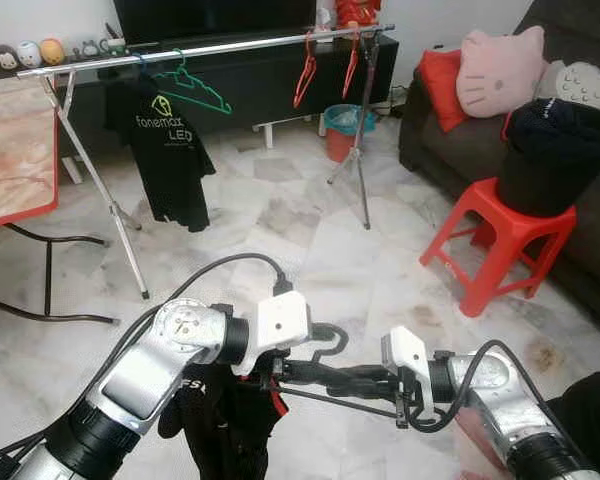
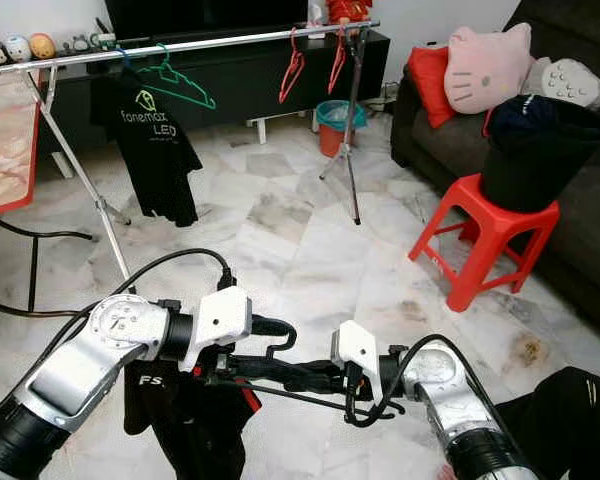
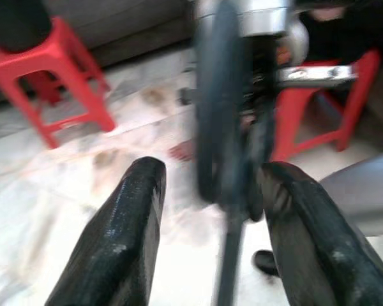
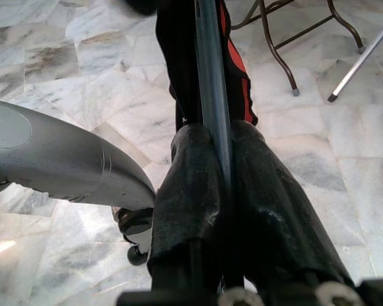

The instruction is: Hang hanger

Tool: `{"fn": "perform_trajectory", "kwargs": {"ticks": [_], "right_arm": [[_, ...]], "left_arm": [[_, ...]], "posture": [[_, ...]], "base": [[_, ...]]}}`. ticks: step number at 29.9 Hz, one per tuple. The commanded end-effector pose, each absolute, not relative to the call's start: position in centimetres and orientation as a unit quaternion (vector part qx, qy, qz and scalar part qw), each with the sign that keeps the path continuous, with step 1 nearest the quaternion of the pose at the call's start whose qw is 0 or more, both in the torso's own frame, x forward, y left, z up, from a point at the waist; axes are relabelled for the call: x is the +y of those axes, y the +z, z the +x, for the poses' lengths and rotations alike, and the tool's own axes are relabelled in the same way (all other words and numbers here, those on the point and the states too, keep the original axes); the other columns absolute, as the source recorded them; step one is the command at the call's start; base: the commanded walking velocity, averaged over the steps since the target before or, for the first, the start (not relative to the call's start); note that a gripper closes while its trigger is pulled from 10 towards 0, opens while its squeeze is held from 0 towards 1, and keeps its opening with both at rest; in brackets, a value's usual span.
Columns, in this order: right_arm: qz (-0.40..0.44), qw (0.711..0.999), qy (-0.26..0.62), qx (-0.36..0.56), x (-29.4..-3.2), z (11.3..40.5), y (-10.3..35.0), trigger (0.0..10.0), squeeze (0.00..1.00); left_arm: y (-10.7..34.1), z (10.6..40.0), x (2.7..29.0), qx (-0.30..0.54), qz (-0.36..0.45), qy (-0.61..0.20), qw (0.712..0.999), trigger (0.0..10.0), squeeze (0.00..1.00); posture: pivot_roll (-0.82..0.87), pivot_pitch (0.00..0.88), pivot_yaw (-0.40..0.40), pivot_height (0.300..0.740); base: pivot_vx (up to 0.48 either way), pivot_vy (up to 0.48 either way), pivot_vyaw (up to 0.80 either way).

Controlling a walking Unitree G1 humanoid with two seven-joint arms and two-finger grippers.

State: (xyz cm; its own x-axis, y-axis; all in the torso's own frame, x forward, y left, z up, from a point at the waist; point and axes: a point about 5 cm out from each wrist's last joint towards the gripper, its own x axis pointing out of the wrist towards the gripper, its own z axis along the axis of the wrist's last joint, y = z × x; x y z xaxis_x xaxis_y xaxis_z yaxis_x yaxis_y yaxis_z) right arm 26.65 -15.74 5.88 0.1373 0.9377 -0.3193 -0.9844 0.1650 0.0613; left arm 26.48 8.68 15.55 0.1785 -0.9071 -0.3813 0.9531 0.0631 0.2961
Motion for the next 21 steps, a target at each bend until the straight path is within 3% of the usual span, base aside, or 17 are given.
{"fn": "perform_trajectory", "kwargs": {"ticks": [1,9,18,21], "right_arm": [[-0.084,0.758,0.635,0.124,-15.7,27.2,6.6,0.0,0.00],[-0.087,0.762,0.629,0.124,-15.8,27.4,6.6,0.0,0.00],[-0.092,0.776,0.612,0.119,-16.1,27.9,6.7,0.0,0.00],[-0.093,0.779,0.608,0.119,-16.2,28.0,6.7,0.0,0.00]], "left_arm": [[15.7,27.3,9.6,0.042,0.272,-0.608,0.744,10.0,0.00],[15.2,27.6,11.4,0.064,0.271,-0.587,0.760,10.0,0.00],[14.8,27.2,14.0,0.108,0.286,-0.583,0.753,10.0,0.00],[15.0,27.5,14.7,0.103,0.287,-0.561,0.769,10.0,0.00]], "posture": [[-0.02,0.000,-0.036,0.740],[-0.02,0.000,-0.039,0.740],[-0.01,0.000,-0.040,0.740],[-0.01,0.000,-0.043,0.740]], "base": [[0.000,0.000,0.00],[0.000,0.000,0.00],[0.000,0.000,0.00],[0.000,0.000,0.00]]}}
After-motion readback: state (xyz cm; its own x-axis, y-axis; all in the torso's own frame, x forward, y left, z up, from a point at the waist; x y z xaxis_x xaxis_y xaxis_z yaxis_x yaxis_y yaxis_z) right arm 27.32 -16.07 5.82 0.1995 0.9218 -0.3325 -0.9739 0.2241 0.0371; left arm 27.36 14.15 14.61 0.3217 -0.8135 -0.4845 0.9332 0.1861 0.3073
